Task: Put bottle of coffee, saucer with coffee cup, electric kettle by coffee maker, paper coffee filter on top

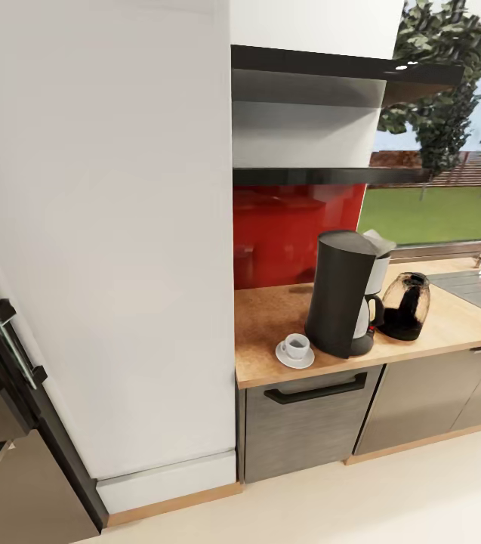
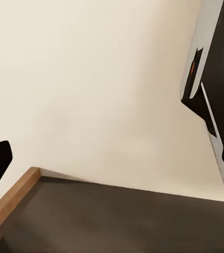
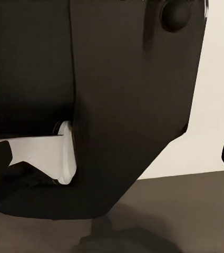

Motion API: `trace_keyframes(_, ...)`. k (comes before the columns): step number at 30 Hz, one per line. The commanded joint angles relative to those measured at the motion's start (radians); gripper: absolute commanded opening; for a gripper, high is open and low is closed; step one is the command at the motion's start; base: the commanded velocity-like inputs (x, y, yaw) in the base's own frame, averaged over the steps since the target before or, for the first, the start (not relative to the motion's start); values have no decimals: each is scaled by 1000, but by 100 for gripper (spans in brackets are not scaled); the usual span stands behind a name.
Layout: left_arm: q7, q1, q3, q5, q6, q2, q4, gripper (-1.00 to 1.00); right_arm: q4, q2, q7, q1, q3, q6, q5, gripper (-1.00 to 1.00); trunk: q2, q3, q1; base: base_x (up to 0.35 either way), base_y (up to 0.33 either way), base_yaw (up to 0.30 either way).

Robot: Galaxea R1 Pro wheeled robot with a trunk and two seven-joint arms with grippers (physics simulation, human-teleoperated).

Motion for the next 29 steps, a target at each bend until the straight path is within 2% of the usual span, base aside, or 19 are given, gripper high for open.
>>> trace_keyframes(1, 0, -1, 8, 2, -7, 0, 2, 100, -2, 0, -4, 0, 8, 6, -10, 100, -1, -1, 0, 0, 0, 0)
trace_keyframes(7, 0, -1, 8, 2, -16, 0, 0, 100, -3, -4, -4, 0, 7, 4, -10, 100, -1, -1, 0, 0, 0, 0)
trace_keyframes(9, 0, -1, 9, 2, -19, 0, -1, 100, -4, -21, -5, 0, 6, 1, -11, 100, -1, -1, 0, 0, 0, 0)
trace_keyframes(14, 0, -1, 10, 2, -21, -1, -1, 100, -8, -40, -6, 0, 4, -22, -12, 100, -1, -1, 0, 0, 0, 0)
trace_keyframes(18, 0, -1, 14, 5, -22, -1, -1, 100, -24, -46, -6, 0, 4, -98, -13, 100, -1, -1, 0, 0, 0, 0)
trace_keyframes(19, 0, -1, 15, 7, -23, -1, -1, 100, -27, -45, -5, 0, 2, -157, -14, 100, -1, -1, 0, 0, 0, 0)
trace_keyframes(24, 0, -1, 20, 9, -23, -4, -3, 100, -41, -46, -4, 0, 3, -303, -14, 100, -1, -1, 0, 0, 0, 0)
trace_keyframes(29, 0, -1, 20, 10, -22, -4, -3, 100, -41, -46, -4, 0, 3, -317, -14, 100, -1, -1, 0, 0, 0, 0)
